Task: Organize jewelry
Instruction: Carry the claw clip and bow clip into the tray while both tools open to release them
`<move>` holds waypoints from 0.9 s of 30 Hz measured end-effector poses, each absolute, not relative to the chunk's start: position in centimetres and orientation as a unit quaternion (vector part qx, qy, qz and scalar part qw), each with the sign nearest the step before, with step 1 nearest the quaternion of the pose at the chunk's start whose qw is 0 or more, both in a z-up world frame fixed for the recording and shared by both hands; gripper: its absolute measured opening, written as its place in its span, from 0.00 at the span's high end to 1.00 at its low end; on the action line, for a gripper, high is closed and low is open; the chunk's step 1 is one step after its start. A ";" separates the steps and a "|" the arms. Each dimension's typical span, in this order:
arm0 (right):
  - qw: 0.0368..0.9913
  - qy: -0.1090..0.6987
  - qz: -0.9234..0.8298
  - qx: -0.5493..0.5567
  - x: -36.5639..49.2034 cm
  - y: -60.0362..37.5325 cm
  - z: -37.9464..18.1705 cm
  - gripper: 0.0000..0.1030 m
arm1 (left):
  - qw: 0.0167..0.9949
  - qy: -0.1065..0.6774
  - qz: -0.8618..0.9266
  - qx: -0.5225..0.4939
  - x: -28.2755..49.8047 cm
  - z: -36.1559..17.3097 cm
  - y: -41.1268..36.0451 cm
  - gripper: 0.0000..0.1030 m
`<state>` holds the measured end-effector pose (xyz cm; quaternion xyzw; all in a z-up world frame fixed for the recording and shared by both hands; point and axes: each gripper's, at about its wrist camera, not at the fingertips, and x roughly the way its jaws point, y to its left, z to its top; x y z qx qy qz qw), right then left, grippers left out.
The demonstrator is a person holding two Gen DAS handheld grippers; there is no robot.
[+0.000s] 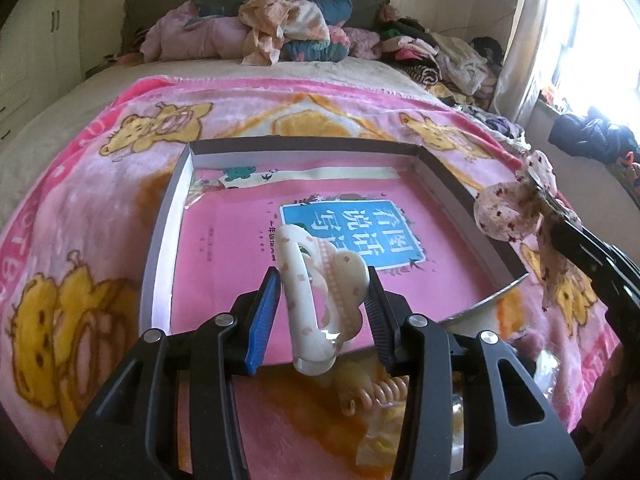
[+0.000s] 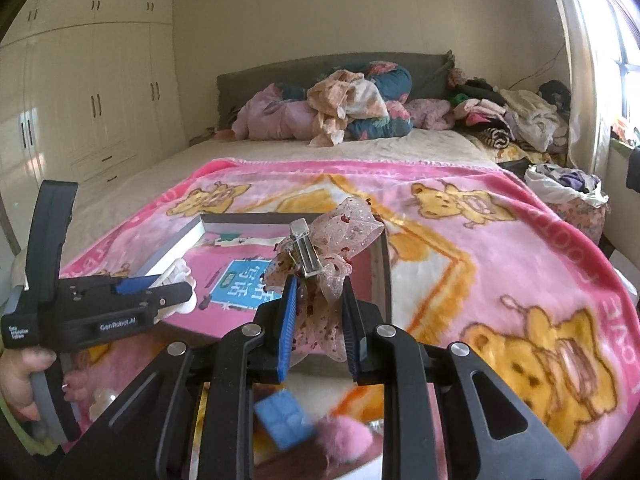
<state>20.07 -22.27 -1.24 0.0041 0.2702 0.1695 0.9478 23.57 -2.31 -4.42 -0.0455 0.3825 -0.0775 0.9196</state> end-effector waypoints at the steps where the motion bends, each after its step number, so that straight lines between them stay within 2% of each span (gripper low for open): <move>1: 0.946 0.274 0.171 0.006 20.6 -22.2 -1.4 0.80 | 0.919 0.385 -0.076 -0.045 23.8 -4.5 -2.2 0.68; 18: 0.923 0.347 0.169 0.000 26.6 -20.3 -4.5 0.77 | 0.908 0.415 -0.042 -0.047 26.4 -6.6 0.3 0.69; 23: 0.922 0.353 0.161 -0.002 26.7 -20.4 -5.2 0.68 | 0.910 0.411 -0.040 -0.048 26.4 -6.6 0.5 0.69; 27: 0.925 0.347 0.153 -0.002 26.5 -20.8 -5.1 0.49 | 0.911 0.408 -0.038 -0.048 26.1 -6.5 0.5 0.68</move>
